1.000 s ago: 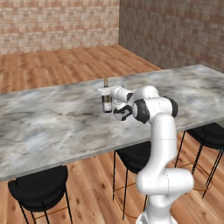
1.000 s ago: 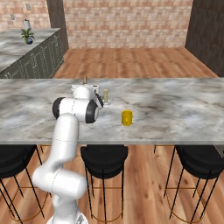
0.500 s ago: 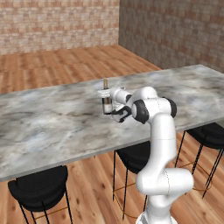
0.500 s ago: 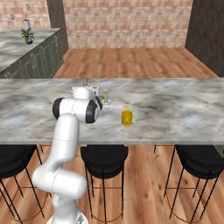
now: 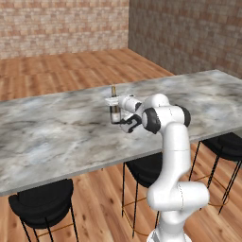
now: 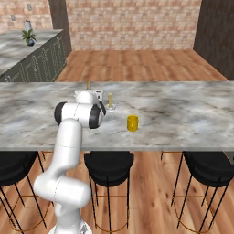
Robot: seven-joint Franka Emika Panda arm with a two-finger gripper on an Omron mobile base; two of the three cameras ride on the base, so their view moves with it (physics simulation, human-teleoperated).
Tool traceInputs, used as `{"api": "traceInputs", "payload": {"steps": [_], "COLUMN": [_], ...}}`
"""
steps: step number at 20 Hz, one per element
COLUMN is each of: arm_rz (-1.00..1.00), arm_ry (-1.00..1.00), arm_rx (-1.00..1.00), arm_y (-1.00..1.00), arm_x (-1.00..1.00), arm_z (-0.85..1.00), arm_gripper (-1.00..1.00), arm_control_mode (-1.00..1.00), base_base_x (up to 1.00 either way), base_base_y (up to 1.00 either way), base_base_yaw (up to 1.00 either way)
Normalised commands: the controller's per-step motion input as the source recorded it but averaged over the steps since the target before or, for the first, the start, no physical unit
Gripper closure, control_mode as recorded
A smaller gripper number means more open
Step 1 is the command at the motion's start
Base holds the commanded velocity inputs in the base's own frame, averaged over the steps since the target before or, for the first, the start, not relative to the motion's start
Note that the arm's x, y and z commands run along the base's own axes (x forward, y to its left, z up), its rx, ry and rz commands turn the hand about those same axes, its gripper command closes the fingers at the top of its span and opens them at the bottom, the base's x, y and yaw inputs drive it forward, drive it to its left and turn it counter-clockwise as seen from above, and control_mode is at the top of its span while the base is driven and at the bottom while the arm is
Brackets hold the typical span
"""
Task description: Open the cabinet directly in front. Then move the wine and the mug to the dining counter with the candle on it.
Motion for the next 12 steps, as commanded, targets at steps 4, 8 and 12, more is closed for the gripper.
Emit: {"api": "traceInputs", "payload": {"steps": [4, 8, 12], "arm_rz": [0.0, 0.0, -0.02], "arm_ry": [0.0, 0.0, 0.0], "arm_rx": [0.0, 0.0, 0.0], "arm_y": [0.0, 0.0, 0.0], "arm_x": [0.0, 0.0, 0.0], "arm_z": [0.0, 0.01, 0.11], "arm_gripper": [-1.0, -1.0, -1.0], "arm_control_mode": [-1.0, -1.0, -1.0], "base_base_x": [0.0, 0.0, 0.0], "base_base_y": [0.0, 0.0, 0.0], "base_base_yaw": [0.0, 0.0, 0.0]}}
